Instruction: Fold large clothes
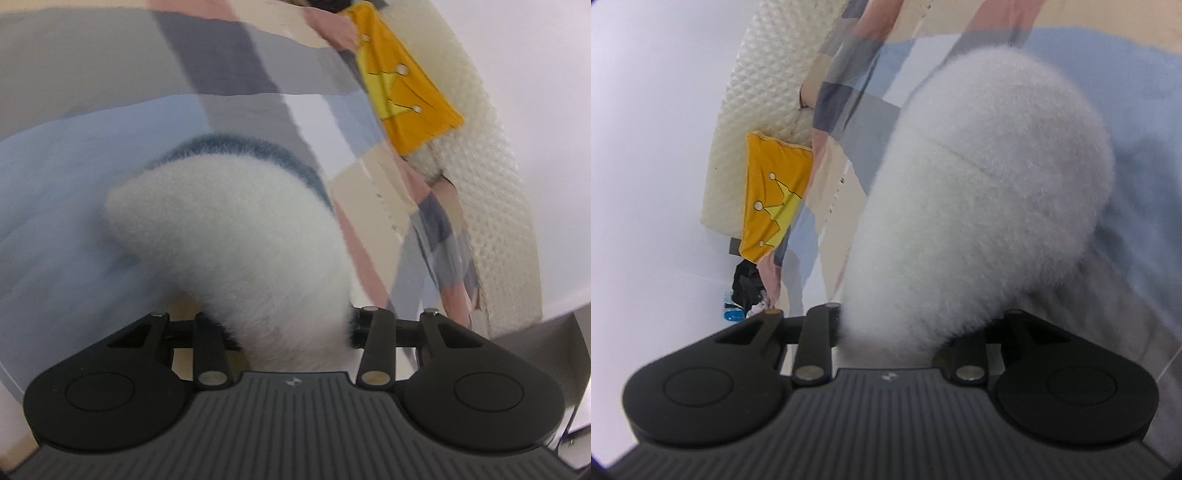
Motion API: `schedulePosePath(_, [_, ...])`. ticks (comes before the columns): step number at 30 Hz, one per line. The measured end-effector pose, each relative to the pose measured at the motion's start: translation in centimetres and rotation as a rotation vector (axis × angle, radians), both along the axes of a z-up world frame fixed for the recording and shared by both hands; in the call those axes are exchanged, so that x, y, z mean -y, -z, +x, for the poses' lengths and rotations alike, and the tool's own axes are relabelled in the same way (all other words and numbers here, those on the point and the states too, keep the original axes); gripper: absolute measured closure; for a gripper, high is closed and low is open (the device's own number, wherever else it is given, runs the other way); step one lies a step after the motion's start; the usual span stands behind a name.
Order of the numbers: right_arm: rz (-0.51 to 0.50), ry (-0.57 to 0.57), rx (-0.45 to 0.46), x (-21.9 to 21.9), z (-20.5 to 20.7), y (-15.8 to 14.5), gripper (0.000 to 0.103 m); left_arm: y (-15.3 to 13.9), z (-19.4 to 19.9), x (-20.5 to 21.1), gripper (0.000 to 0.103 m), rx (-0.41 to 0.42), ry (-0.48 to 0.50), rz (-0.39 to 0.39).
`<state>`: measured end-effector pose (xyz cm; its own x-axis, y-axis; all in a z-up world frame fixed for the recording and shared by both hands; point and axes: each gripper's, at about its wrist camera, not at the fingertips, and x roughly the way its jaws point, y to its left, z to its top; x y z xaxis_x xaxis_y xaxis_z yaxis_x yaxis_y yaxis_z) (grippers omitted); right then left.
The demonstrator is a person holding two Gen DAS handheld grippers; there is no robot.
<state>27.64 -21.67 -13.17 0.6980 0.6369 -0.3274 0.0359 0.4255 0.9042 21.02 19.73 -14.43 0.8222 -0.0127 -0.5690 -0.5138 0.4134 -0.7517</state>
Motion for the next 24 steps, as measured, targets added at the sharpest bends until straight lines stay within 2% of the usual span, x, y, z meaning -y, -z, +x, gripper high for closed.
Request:
schedulePosePath(2, [0.001,0.01,0.011,0.6,0.2,-1.0,0.068,-1.4,0.9,1.0,0.055,0.0,0.029,0.018])
schedulePosePath(6, [0.017,0.041,0.035,3.4,1.3,-3.1,0.068,-4.0,4.0,3.2,0.055,0.014,0.097,-0.002])
schedulePosePath(10, [0.009,0.065,0.044,6.6,3.7,-5.4,0.068,-6.8,9.0,6.3,0.055,0.007,0.183,-0.024])
schedulePosePath(16, [0.014,0.119,0.019,11.9,9.0,-8.1,0.068,-10.2,18.0,11.6,0.055,-0.023,0.284,-0.008])
schedulePosePath(19, [0.016,0.15,-0.009,14.3,12.7,-8.5,0.068,-10.8,23.3,14.6,0.055,-0.036,0.336,0.013])
schedulePosePath(24, [-0.012,0.198,-0.032,17.3,19.5,-7.7,0.068,-9.2,32.3,18.6,0.055,-0.056,0.43,0.029])
